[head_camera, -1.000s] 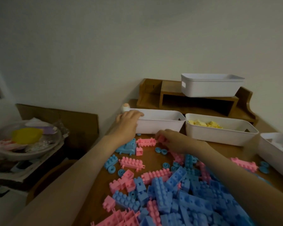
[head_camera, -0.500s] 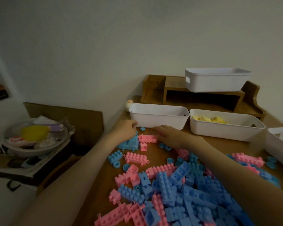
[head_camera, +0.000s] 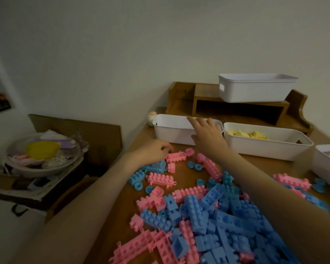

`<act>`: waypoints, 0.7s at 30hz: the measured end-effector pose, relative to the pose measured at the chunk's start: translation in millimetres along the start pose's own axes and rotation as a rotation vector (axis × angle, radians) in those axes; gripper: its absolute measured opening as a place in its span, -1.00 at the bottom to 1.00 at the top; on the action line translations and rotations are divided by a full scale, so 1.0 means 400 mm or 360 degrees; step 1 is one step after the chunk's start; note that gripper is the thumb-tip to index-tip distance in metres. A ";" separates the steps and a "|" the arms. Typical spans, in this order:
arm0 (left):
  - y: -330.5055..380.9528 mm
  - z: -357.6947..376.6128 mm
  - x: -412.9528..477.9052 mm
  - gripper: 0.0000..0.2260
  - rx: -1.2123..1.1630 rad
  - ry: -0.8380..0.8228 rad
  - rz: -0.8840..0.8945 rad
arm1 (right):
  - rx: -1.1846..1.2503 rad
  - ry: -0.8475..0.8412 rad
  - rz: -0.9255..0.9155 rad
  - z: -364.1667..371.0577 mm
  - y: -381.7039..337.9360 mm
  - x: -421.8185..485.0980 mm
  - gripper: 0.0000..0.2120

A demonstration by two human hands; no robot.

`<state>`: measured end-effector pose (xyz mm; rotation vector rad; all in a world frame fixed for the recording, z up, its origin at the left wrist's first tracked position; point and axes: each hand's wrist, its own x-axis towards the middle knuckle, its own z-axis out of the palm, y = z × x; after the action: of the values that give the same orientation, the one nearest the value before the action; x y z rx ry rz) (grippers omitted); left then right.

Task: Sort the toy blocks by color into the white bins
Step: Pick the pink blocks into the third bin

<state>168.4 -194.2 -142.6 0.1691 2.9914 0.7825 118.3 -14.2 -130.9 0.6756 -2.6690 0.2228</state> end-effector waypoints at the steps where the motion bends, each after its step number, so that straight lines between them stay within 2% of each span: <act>1: 0.001 0.001 -0.006 -0.75 -0.0008 -0.0002 0.0001 | -0.0112 -0.0092 0.0044 -0.004 0.007 0.004 -0.55; 4: 0.008 0.003 -0.035 -0.76 -0.0082 0.0047 0.0009 | -0.0229 -0.0212 0.0072 -0.013 0.013 0.002 -0.67; 7: 0.012 0.010 -0.068 -0.73 -0.0174 0.0118 0.0006 | -0.0155 -0.0200 -0.0009 -0.021 0.005 -0.018 -0.64; 11: 0.021 0.022 -0.109 -0.78 -0.0098 0.0100 0.0071 | -0.0157 -0.0228 -0.0085 -0.051 0.003 -0.053 -0.57; 17: 0.060 0.026 -0.177 -0.83 -0.0190 0.0297 0.0182 | -0.0092 -0.0268 -0.0107 -0.088 -0.007 -0.132 -0.59; 19: 0.069 0.030 -0.194 -0.83 -0.0076 0.0237 0.0183 | -0.0103 -0.0306 -0.0146 -0.102 -0.013 -0.158 -0.61; 21: 0.077 0.038 -0.197 -0.81 0.0205 0.0154 0.0113 | -0.0112 -0.0328 -0.0156 -0.108 -0.018 -0.169 -0.62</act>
<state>250.6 -169.6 -139.5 0.2501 3.1444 0.6211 190.7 18.7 -117.7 0.8459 -2.8122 0.0333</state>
